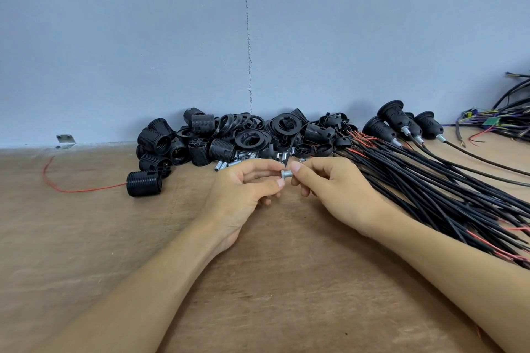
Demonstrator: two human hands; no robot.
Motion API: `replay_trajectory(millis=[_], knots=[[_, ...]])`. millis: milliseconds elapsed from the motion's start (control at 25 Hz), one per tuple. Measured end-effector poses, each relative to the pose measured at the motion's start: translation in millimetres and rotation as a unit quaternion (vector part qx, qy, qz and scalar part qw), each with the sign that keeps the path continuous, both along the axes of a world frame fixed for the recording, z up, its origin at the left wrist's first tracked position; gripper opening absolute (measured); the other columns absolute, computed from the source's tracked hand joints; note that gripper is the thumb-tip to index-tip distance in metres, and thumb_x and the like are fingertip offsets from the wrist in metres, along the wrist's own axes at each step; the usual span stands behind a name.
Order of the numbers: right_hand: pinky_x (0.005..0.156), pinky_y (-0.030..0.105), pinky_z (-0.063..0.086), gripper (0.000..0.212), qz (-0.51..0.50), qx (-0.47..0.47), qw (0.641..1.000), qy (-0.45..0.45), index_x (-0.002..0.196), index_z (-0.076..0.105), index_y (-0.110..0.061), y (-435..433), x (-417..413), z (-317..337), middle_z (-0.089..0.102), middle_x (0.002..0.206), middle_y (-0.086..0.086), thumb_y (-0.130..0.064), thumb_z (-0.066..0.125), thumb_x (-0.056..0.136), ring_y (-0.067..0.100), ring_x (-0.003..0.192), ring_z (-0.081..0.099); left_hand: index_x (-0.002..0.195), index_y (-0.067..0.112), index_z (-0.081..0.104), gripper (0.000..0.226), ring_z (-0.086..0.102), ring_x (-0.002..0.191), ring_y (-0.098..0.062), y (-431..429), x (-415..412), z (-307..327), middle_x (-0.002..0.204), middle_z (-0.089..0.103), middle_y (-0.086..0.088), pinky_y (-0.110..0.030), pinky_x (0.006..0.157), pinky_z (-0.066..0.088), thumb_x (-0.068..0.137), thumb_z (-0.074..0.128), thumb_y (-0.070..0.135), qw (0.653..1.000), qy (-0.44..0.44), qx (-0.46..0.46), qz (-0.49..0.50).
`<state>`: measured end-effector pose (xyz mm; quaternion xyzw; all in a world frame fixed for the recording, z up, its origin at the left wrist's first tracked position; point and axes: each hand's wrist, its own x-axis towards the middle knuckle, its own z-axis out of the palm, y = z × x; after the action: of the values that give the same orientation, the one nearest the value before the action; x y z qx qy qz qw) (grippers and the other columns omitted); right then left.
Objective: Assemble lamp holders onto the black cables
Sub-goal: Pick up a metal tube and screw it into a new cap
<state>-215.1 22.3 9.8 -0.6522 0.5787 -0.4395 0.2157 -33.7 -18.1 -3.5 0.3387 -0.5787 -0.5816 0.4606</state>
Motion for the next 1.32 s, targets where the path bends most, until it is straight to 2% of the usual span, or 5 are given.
replay_trajectory(millis=[640, 840, 1000, 1160, 1320], knots=[[0.063, 0.021, 0.035, 0.036, -0.036, 0.033, 0.994, -0.096, 0.078, 0.074, -0.017, -4.7, 0.6, -3.3, 0.066, 0.063, -0.011, -0.042, 0.059, 0.099, -0.003, 0.051, 0.049, 0.095, 0.021, 0.080, 0.035, 0.074, 0.101, -0.020, 2.2, -3.2, 7.2, 0.077, 0.076, -0.008, -0.041, 0.093, 0.049, 0.102, 0.053, 0.043, 0.997, 0.029, 0.021, 0.067], [0.056, 0.014, 0.033, 0.034, -0.040, 0.031, 0.995, -0.086, 0.079, 0.074, -0.018, -5.3, 0.5, -4.6, 0.066, 0.063, -0.010, -0.042, 0.059, 0.099, -0.003, 0.048, 0.049, 0.119, 0.025, 0.069, 0.038, 0.071, 0.109, -0.010, -0.9, -2.5, 5.1, 0.105, 0.079, 0.000, -0.041, 0.101, 0.050, 0.105, 0.043, 0.048, 0.999, 0.009, 0.017, 0.026], [0.051, 0.009, 0.035, 0.035, -0.057, 0.028, 0.995, -0.080, 0.078, 0.074, -0.018, -6.0, -0.7, -4.6, 0.066, 0.062, -0.011, -0.042, 0.059, 0.098, -0.004, 0.047, 0.049, 0.110, 0.018, 0.074, 0.045, 0.074, 0.103, -0.017, 1.0, -3.6, 4.9, 0.075, 0.075, -0.010, -0.037, 0.093, 0.050, 0.106, 0.040, 0.047, 1.000, 0.012, 0.016, 0.020], [0.049, 0.007, 0.033, 0.034, -0.055, 0.026, 0.995, -0.083, 0.078, 0.074, -0.018, -6.1, -0.3, -4.4, 0.066, 0.061, -0.010, -0.041, 0.059, 0.098, -0.004, 0.045, 0.048, 0.122, 0.026, 0.067, 0.041, 0.069, 0.114, -0.013, -1.3, -2.6, 5.0, 0.109, 0.078, 0.003, -0.037, 0.099, 0.050, 0.106, 0.036, 0.049, 1.000, 0.013, 0.016, 0.009], [0.049, 0.009, 0.032, 0.034, -0.058, 0.030, 0.995, -0.069, 0.078, 0.074, -0.019, -6.1, -0.6, -4.9, 0.066, 0.063, -0.010, -0.043, 0.059, 0.098, -0.003, 0.046, 0.044, 0.111, 0.016, 0.073, 0.049, 0.074, 0.101, -0.016, 1.0, -4.3, 5.3, 0.061, 0.069, -0.007, -0.030, 0.086, 0.048, 0.108, 0.034, 0.046, 1.000, 0.018, 0.014, 0.010]])
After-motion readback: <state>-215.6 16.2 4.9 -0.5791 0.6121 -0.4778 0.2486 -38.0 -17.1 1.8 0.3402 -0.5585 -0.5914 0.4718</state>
